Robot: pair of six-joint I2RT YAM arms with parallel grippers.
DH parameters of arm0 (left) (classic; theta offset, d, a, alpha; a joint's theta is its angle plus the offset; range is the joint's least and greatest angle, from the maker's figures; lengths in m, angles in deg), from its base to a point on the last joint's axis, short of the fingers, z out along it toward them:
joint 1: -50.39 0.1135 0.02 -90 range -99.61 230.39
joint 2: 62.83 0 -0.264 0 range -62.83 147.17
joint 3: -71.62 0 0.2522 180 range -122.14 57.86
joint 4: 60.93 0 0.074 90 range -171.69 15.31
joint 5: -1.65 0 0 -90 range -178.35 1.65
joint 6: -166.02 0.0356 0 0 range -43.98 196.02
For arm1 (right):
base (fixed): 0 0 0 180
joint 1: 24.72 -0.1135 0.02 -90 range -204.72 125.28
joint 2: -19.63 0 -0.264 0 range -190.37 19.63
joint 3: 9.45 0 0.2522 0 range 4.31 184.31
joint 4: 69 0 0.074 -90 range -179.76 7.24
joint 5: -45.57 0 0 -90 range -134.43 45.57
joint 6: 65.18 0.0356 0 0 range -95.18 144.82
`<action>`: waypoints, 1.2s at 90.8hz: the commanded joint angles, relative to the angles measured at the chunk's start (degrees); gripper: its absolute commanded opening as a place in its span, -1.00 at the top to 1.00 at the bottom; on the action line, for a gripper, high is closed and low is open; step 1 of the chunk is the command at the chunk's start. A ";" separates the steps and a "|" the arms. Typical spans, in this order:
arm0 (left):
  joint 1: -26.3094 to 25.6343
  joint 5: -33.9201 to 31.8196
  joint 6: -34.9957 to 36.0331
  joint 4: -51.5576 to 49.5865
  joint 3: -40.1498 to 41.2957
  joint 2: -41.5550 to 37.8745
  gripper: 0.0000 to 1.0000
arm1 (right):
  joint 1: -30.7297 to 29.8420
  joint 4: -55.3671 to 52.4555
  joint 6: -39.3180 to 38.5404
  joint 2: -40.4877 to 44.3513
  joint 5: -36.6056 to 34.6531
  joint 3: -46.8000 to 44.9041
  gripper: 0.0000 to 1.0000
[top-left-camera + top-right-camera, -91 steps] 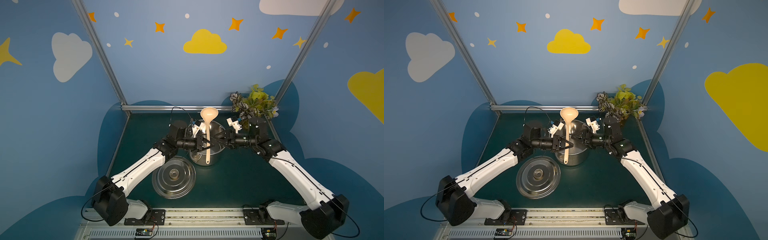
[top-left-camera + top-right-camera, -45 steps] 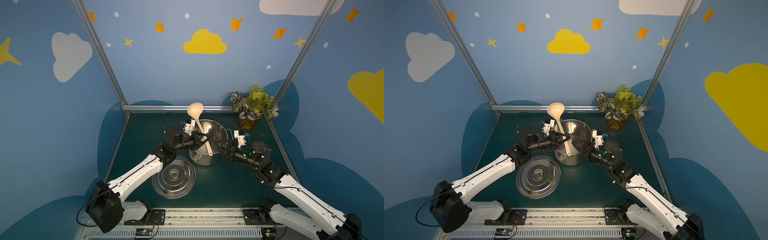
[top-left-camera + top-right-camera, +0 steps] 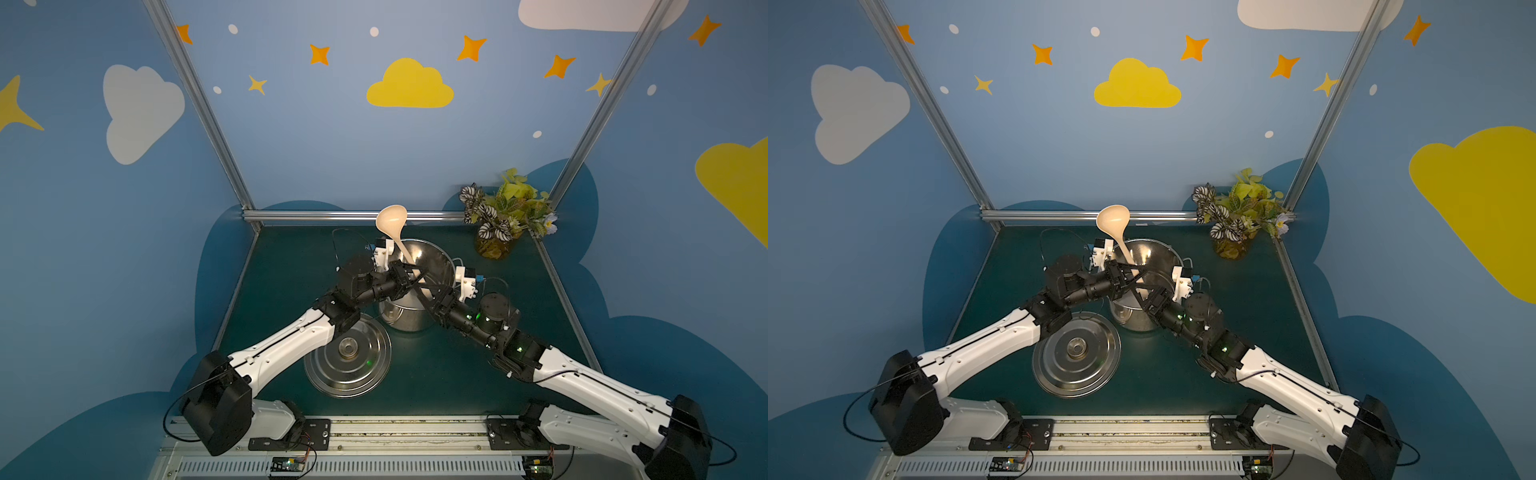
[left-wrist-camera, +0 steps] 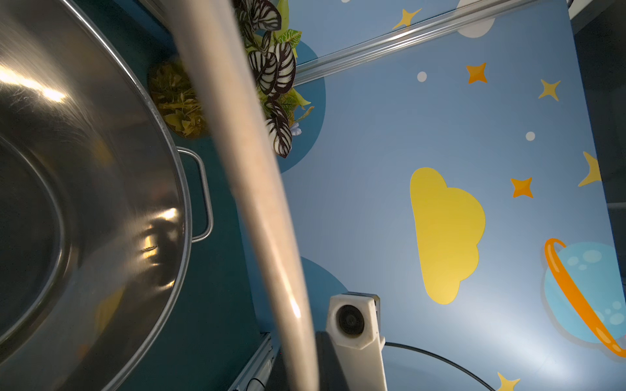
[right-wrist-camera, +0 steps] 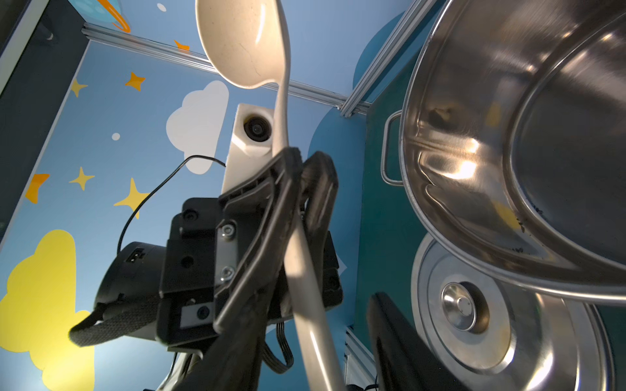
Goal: Stir the soup with a spoon
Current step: Adjust the spoon.
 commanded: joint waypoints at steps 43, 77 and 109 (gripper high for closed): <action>-0.70 0.16 -1.06 4.98 2.15 0.50 0.94 | -0.33 2.81 1.25 1.36 -5.05 -1.10 0.42; -0.36 -0.50 -1.81 4.37 3.39 0.32 0.45 | -0.27 4.77 2.14 1.13 -3.55 -1.05 1.00; 2.69 -0.46 -0.36 -0.53 4.95 -2.55 -0.20 | 1.66 -5.14 -0.60 7.86 -7.64 0.01 1.00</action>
